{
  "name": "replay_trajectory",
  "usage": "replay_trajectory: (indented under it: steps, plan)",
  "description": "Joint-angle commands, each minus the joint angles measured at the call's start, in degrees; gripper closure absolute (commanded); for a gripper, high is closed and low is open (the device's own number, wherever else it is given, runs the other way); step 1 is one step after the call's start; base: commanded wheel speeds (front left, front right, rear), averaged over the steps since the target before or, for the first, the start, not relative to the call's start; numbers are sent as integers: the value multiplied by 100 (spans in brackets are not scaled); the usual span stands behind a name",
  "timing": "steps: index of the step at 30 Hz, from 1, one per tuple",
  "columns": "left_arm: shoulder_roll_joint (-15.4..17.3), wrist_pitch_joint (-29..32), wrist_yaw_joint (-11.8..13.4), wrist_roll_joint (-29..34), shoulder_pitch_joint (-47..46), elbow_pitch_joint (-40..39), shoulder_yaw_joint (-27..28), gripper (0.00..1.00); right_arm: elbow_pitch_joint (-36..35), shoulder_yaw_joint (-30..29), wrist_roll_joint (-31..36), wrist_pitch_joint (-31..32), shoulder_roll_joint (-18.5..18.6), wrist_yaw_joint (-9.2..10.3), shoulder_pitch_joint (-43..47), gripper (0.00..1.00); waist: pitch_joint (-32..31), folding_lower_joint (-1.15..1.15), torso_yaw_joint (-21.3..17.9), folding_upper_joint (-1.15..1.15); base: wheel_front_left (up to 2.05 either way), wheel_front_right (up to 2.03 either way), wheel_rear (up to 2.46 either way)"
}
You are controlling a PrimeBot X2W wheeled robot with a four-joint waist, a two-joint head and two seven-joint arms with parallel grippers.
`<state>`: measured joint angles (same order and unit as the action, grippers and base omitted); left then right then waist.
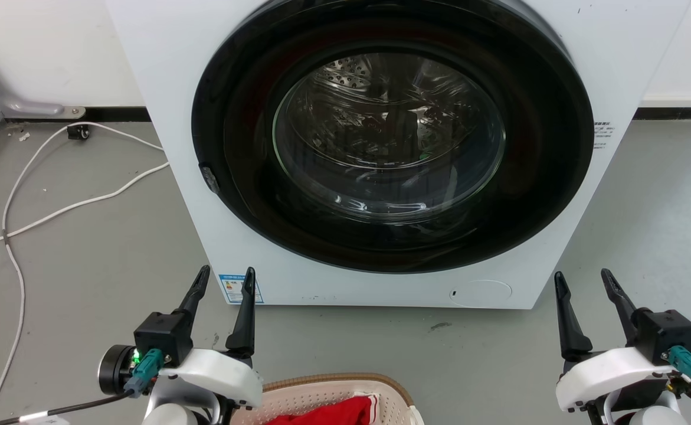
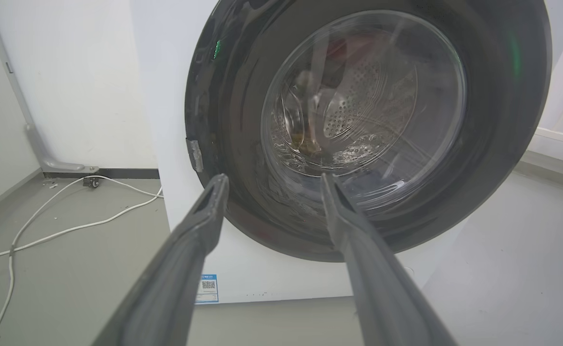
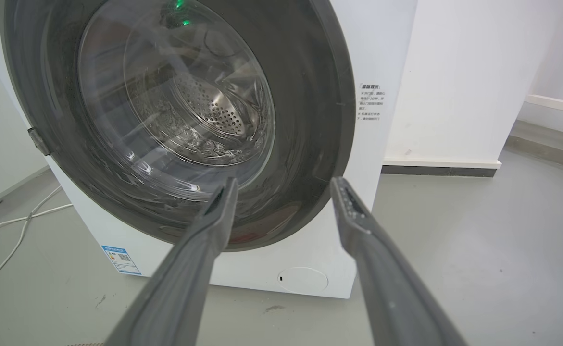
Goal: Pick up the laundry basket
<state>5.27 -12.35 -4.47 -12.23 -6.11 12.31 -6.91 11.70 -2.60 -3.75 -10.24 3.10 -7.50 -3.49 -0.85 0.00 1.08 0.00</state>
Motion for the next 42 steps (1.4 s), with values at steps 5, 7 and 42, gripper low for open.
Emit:
replay_trajectory:
  steps: [5, 7, 42]
  plan:
    - [31, -91, 40, 289, -109, 16, -42, 0, 16, -18, 257, -87, -26, 2, 14, 0, -4, 0, -12, 0, 0, 0, 0]
    - [35, -113, 51, 378, -115, 24, -55, 0, 29, -21, 284, -107, -27, 2, 18, 0, -2, 0, -15, 0, 0, 0, 0]
    - [-109, -286, 2, 939, -135, 158, 66, 0, 285, -111, 471, -450, -35, 2, -100, 0, 36, 0, -6, 0, 0, 0, 0]
